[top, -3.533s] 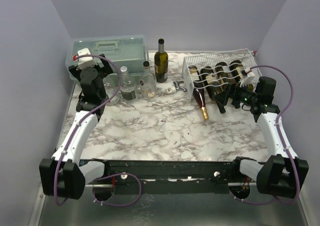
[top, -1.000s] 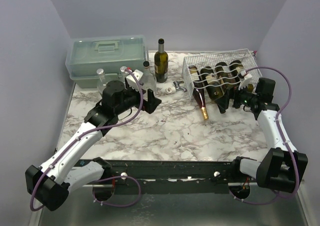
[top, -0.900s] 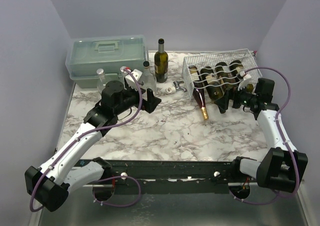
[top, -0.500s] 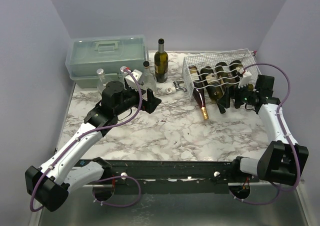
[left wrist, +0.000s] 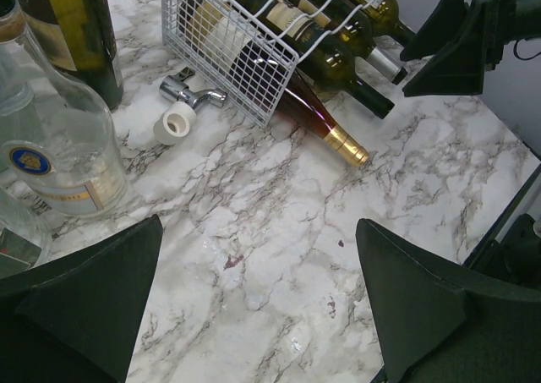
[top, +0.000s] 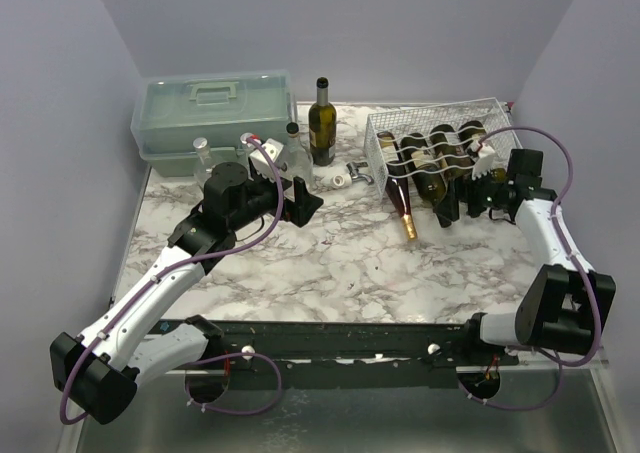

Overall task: Take the wine bottle off the wine rack
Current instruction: Pick up the wine bottle from the wine rack.

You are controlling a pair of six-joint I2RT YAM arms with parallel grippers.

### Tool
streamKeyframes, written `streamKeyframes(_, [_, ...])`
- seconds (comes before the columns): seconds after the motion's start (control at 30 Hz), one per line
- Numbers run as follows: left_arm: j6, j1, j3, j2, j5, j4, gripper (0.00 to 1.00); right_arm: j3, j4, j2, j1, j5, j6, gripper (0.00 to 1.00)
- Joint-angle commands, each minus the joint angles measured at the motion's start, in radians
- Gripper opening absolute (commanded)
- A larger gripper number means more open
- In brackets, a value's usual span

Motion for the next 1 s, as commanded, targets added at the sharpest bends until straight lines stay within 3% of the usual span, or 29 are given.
streamKeyframes(0.0, [-0.001,-0.003,-0.009,-0.005,0.0,0.019,0.99,0.014,-0.059,0.049,-0.001,-0.083,-0.083,0.99])
streamKeyframes(0.5, [0.008,-0.003,-0.01,0.01,-0.009,0.017,0.99,-0.153,0.307,0.07,0.059,0.122,0.042,0.97])
streamKeyframes(0.97, [0.01,-0.002,-0.009,0.011,-0.011,0.017,0.99,-0.139,0.391,0.188,0.14,0.292,0.095,0.73])
